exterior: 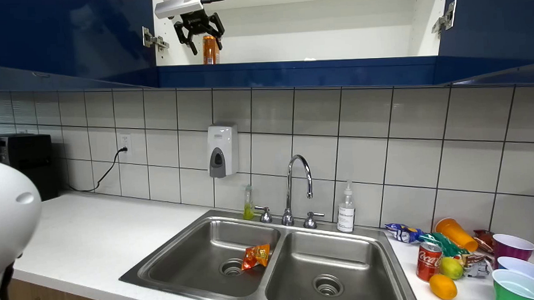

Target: Remove the can from the top cabinet

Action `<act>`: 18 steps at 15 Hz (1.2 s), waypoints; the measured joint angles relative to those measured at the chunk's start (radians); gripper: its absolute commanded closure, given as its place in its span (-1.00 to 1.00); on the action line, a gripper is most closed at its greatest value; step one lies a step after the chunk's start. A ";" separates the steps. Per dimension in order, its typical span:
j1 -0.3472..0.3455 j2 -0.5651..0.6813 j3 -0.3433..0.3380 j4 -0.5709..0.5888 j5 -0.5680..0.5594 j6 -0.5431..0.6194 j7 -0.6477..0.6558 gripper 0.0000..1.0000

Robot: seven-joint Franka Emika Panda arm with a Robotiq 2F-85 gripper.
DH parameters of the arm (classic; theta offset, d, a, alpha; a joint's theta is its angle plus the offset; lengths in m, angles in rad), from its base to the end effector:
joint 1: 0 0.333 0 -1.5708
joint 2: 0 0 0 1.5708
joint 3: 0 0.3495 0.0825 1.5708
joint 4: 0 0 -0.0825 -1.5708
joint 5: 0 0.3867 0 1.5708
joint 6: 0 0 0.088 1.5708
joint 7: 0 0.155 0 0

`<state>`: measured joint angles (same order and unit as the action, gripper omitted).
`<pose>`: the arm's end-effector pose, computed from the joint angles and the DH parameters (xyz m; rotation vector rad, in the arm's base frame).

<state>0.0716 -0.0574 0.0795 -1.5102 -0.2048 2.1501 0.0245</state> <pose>0.5988 0.0763 0.7535 2.7997 0.2500 1.0441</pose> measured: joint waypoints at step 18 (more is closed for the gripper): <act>0.016 0.071 0.003 0.053 -0.051 0.066 0.000 -1.00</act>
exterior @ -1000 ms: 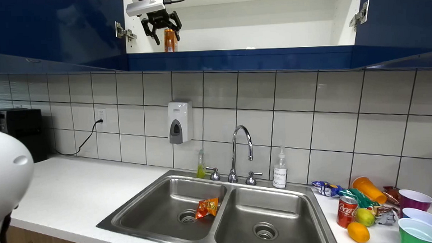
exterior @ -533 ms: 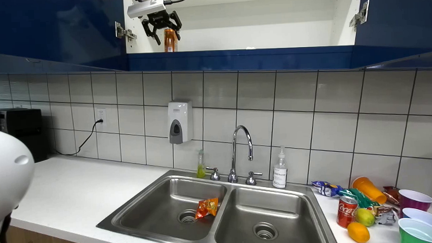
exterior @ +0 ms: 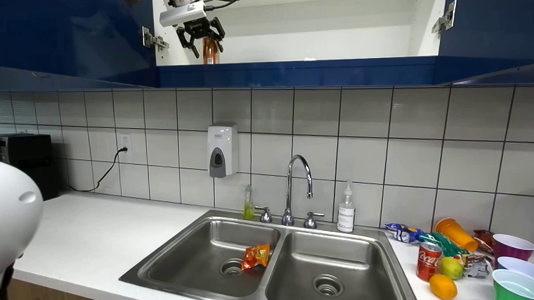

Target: Remove the can from the top cabinet

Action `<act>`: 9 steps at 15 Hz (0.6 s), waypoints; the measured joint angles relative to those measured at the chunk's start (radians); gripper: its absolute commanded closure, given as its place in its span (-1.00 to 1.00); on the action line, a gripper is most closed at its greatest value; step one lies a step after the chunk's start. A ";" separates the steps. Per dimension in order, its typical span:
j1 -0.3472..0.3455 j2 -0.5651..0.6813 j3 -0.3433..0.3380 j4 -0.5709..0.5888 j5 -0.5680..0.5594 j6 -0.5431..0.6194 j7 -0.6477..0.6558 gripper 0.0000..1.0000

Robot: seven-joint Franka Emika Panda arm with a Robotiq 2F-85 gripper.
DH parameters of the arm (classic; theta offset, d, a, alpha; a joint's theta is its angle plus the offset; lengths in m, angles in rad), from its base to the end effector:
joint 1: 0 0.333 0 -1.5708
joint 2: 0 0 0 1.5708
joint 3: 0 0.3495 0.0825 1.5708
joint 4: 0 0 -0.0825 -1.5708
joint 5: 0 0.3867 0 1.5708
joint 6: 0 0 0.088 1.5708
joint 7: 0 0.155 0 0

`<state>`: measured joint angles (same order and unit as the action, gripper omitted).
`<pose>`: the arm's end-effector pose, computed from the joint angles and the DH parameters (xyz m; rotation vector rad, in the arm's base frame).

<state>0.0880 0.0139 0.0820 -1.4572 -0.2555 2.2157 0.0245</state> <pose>0.6274 0.0890 0.7499 2.7382 0.3014 1.1054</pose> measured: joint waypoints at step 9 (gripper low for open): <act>0.001 0.021 0.000 0.019 0.000 0.020 0.000 -1.00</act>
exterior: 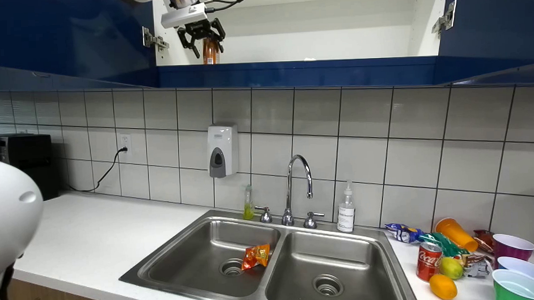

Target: Remove the can from the top cabinet

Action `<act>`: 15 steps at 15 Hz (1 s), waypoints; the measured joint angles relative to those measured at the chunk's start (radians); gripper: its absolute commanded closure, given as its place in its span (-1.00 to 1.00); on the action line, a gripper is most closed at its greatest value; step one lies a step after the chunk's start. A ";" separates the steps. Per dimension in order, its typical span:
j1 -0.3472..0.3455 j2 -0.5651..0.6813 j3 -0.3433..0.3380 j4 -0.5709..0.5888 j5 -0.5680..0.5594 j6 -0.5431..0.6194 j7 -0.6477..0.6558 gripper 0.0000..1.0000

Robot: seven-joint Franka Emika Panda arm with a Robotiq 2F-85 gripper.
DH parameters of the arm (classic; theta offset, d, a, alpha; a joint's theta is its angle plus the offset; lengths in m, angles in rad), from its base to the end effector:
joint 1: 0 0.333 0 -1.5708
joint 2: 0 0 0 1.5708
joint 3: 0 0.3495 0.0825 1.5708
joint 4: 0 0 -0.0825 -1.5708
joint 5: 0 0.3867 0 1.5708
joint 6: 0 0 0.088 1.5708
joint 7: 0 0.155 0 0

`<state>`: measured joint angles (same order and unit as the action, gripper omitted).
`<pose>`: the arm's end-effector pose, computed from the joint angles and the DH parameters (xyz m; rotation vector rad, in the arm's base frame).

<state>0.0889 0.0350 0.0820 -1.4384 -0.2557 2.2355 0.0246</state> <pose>0.6357 0.0911 0.7500 2.7319 0.3053 1.1306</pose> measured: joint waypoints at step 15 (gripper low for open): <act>0.000 0.018 -0.001 0.020 0.000 0.009 0.001 0.22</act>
